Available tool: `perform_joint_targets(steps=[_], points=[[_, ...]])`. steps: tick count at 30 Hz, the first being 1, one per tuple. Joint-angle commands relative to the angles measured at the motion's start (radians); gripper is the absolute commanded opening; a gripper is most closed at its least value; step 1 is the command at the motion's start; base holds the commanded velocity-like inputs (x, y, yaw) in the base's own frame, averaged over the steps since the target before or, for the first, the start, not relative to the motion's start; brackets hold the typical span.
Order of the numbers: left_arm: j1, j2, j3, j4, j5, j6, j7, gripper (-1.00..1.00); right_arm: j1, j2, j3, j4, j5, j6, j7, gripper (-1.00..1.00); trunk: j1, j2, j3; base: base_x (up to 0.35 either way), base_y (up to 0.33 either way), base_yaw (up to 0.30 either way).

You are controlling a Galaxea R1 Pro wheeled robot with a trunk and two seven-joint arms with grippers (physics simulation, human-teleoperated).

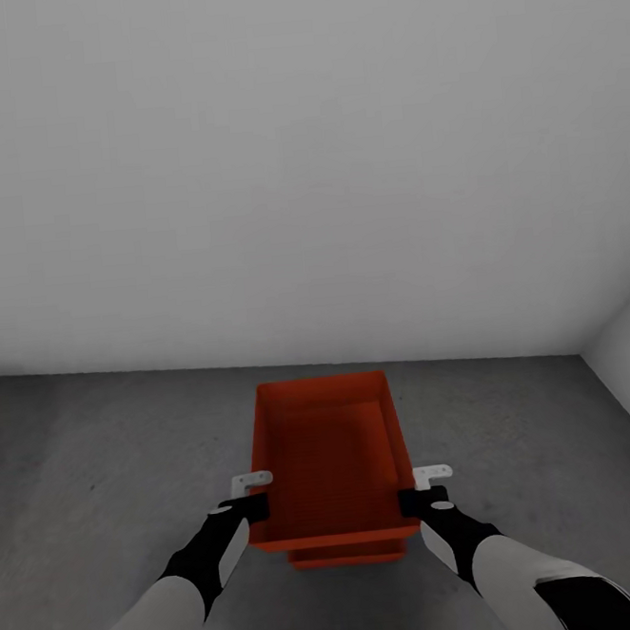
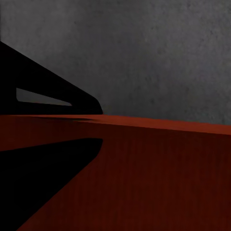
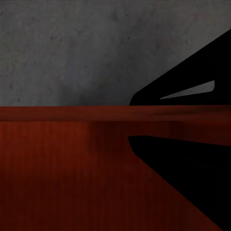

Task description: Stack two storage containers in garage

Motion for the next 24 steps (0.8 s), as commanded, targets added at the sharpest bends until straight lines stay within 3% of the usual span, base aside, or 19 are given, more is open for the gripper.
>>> perform_joint_targets(steps=[1, 11, 18, 24], points=[[-0.001, 0.001, 0.01, -0.003, -0.01, 0.008, 0.059, -1.0, -0.001, -0.034, -0.025, 0.001, 0.007, -0.003, -0.028, -1.0, 0.0, -0.001, -0.001, 0.0, -0.022, 0.0], [-0.001, 0.002, 0.011, -0.003, -0.01, 0.008, 0.059, -1.0, -0.001, -0.033, -0.025, 0.001, 0.007, -0.001, -0.028, -1.0, 0.0, -0.001, -0.001, 0.0, -0.194, 0.0], [-0.001, 0.002, 0.011, -0.003, -0.01, 0.008, 0.059, -1.0, -0.001, -0.032, -0.025, 0.001, 0.007, 0.001, -0.028, -1.0, 0.0, -0.001, -0.001, 0.0, -0.04, -0.019], [-0.001, 0.002, 0.011, -0.003, -0.01, 0.008, 0.059, -1.0, -0.001, -0.031, -0.025, 0.001, 0.007, 0.003, -0.048, -1.0, 0.0, -0.001, -0.001, 0.0, -0.002, -0.179]])
